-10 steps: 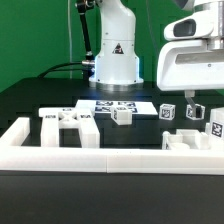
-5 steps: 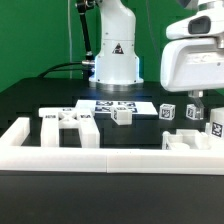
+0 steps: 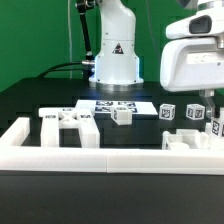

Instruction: Assemble chair

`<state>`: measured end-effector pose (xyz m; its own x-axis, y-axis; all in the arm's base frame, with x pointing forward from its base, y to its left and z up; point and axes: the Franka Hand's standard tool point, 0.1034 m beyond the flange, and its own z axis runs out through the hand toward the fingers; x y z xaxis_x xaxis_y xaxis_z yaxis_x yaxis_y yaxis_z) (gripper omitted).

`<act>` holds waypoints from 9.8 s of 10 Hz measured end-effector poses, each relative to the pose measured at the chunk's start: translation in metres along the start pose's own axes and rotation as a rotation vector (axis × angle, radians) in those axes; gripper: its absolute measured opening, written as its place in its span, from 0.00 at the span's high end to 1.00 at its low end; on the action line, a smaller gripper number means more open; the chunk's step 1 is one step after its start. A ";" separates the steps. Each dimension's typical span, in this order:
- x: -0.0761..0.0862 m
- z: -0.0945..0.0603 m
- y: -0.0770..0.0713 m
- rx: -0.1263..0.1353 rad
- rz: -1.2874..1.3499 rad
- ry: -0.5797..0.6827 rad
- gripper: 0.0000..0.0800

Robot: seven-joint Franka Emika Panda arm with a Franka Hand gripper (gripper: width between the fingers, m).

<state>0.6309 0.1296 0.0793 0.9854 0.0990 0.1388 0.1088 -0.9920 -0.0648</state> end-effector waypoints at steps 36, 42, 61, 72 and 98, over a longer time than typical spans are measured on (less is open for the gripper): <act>0.000 -0.001 0.004 -0.015 -0.060 -0.032 0.19; 0.000 -0.001 0.007 -0.016 -0.093 -0.033 0.64; -0.028 -0.027 0.028 -0.035 0.184 -0.035 0.19; -0.059 -0.030 0.071 -0.048 -0.186 -0.081 0.19; -0.205 0.014 0.120 -0.001 -0.140 -0.851 0.19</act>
Offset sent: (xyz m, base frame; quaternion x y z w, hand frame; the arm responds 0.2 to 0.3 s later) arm -0.0081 -0.0068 -0.0049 -0.0052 -0.0004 0.3180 0.9481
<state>0.4434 -0.0083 0.0290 0.7262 0.2460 -0.6420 0.2372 -0.9661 -0.1019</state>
